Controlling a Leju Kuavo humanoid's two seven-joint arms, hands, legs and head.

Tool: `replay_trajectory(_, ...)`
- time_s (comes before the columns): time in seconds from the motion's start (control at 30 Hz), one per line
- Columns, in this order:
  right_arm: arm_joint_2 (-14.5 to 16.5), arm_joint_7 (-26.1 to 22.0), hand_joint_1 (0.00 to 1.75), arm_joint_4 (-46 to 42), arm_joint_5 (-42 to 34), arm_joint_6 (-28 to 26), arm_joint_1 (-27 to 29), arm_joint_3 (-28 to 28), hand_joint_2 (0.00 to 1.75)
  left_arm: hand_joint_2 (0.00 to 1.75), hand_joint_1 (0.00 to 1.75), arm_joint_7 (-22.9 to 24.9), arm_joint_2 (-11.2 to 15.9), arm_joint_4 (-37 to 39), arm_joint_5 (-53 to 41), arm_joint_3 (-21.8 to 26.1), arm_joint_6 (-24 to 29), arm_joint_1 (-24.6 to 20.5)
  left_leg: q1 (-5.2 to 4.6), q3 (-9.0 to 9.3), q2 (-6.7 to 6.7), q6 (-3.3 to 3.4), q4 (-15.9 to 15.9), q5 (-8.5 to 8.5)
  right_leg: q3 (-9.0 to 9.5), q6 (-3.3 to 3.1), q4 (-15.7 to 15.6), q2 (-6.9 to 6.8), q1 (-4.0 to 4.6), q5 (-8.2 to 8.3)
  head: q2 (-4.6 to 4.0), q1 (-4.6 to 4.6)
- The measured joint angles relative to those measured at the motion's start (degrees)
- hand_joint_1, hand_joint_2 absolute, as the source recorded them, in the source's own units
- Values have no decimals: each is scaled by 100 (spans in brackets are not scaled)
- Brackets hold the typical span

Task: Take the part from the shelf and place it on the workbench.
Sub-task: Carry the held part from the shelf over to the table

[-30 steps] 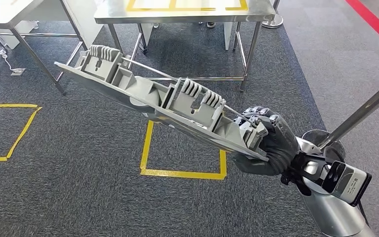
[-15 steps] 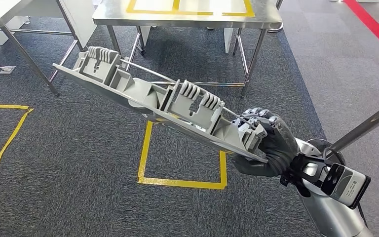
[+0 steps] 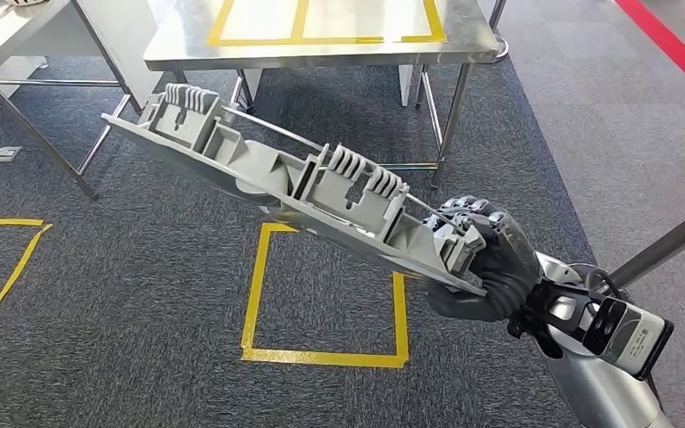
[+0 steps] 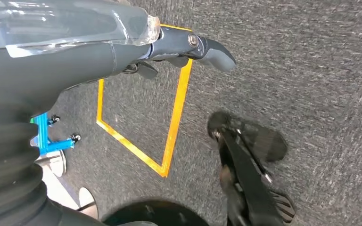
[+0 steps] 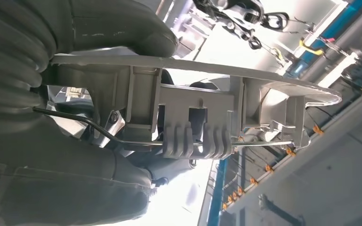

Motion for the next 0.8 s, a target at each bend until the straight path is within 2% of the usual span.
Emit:
replay_trajectory(0.03,0,-7,175,0,0,2,12,-9,175,175,0,1,1,0,-1,0,2,8,0,-247,0,-9,232,-142,61,-3,0,12,4,-61,0,1)
replay_trajectory(0.07,-1,-9,175,0,2,3,26,-16,175,175,0,1,1,0,-1,0,3,16,0,-421,0,-8,298,-210,135,-2,0,23,7,-127,0,0)
replay_trajectory(0.1,-2,-14,175,0,3,5,40,-22,175,175,0,1,1,0,-1,0,3,20,-2,-509,0,2,179,-152,223,1,-1,32,11,-199,0,-2)
replay_trajectory(0.13,-3,-21,175,0,4,7,52,-26,175,175,0,1,2,0,-1,0,3,22,-11,-517,-1,26,-110,53,319,7,-3,37,16,-274,0,-1)
replay_trajectory(0.2,-3,-42,175,4,4,10,67,-32,175,175,0,1,14,0,-1,1,3,32,-49,-443,-14,110,-792,749,467,32,-13,49,22,-413,0,6)
replay_trajectory(0.23,-2,-54,175,7,5,13,76,-33,175,175,0,2,22,-1,-3,1,3,37,-75,-400,-24,146,-1013,1012,510,57,-30,60,21,-465,0,8)
replay_trajectory(0.27,-1,-64,175,9,9,15,87,-38,175,175,0,2,30,-1,-5,2,4,44,-98,-379,-33,179,-1130,1172,543,86,-47,73,18,-491,0,8)
replay_trajectory(0.37,-3,-86,175,8,43,25,108,-70,175,175,0,5,39,-3,-24,2,3,47,-87,-208,-40,250,-1275,1155,600,189,7,79,19,-452,1,3)
replay_trajectory(0.4,-4,-92,175,7,59,27,108,-81,175,175,0,5,43,-3,-30,2,3,45,-65,-120,-40,275,-1317,1129,531,216,169,68,23,-435,1,13)
replay_trajectory(0.47,2,-108,175,4,92,29,110,-92,175,175,0,5,47,-4,-37,1,0,37,-28,32,-44,304,-1372,1052,153,268,806,47,17,-522,1,35)
replay_trajectory(0.53,16,-119,175,2,128,22,128,-93,175,175,0,5,40,-3,-39,-1,-4,35,-11,154,-48,308,-1379,941,-347,319,1415,41,5,-830,1,37)
replay_trajectory(0.57,23,-119,175,2,155,19,148,-93,175,175,0,5,34,-2,-40,0,-6,36,-3,230,-55,300,-1379,875,-517,338,1517,39,0,-962,1,37)
replay_trajectory(0.6,27,-119,175,2,182,15,166,-93,175,175,0,5,28,-2,-43,0,-6,37,6,318,-64,288,-1379,806,-602,349,1442,37,-5,-985,2,37)
replay_trajectory(0.63,31,-117,175,2,209,14,182,-93,175,175,0,5,24,-2,-46,0,-6,37,15,417,-71,269,-1379,732,-609,357,1201,33,-15,-856,2,39)
replay_trajectory(0.67,34,-116,175,2,229,15,196,-93,175,175,0,5,22,-2,-50,0,-6,39,21,495,-76,243,-1381,655,-561,364,837,19,-31,-555,2,39)
replay_trajectory(0.7,38,-114,175,4,242,15,208,-93,175,175,0,5,25,-2,-55,-1,-6,39,17,578,-76,212,-1368,576,-518,364,473,-12,-47,-173,2,46)
replay_trajectory(0.73,45,-110,175,5,252,16,223,-94,175,175,0,5,28,-2,-58,-1,-6,37,9,624,-75,177,-1367,503,-478,340,203,-34,-53,119,1,52)
replay_trajectory(0.77,56,-104,175,5,263,16,239,-99,175,175,0,8,32,-2,-62,-1,-6,34,3,651,-71,137,-1375,444,-460,306,44,-46,-51,320,1,50)
replay_trajectory(0.8,68,-98,175,4,272,16,247,-110,175,175,0,11,36,-2,-66,-1,-6,29,-1,698,-66,99,-1374,411,-456,252,1,-45,-38,375,0,54)
